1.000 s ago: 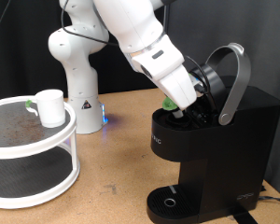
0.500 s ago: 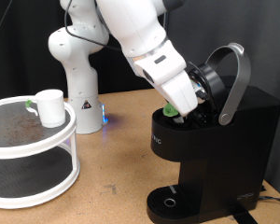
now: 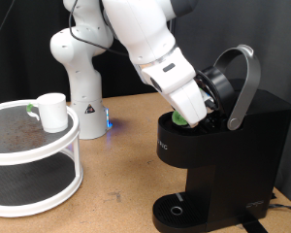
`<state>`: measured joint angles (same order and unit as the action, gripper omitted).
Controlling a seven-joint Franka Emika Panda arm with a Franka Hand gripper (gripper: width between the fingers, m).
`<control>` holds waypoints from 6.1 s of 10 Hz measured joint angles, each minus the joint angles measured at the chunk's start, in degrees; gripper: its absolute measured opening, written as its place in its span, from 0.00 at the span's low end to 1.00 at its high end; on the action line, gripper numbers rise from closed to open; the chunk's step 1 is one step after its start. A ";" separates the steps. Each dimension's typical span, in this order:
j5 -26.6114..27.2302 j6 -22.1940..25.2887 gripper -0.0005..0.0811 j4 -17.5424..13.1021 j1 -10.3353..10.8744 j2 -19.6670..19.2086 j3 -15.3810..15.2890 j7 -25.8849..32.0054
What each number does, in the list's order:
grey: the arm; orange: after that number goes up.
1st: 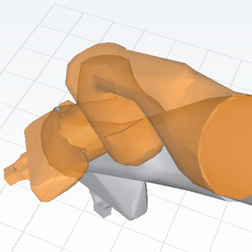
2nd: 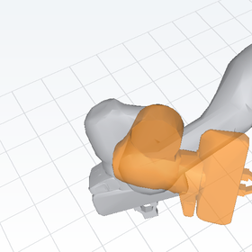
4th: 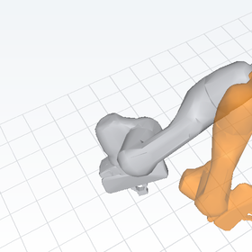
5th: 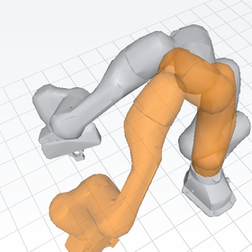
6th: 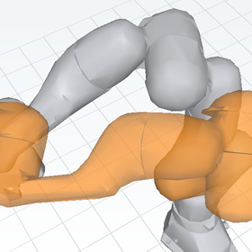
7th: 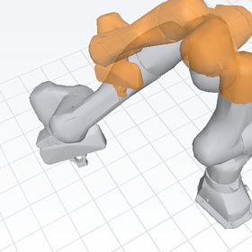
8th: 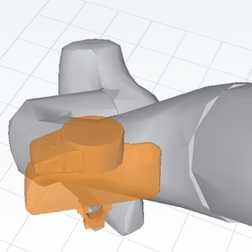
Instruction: Make a cup of coffee with the keurig machine
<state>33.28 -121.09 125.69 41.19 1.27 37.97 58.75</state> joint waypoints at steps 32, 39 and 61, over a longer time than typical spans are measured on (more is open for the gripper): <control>0.73 6.45 0.99 -1.06 -3.06 7.32 0.03 2.82; 1.67 13.52 0.99 -2.91 -6.41 18.39 2.14 1.64; 13.24 -0.66 0.99 -10.24 3.39 8.04 -11.61 -7.15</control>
<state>46.53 -121.75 115.45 44.58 9.31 26.36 51.60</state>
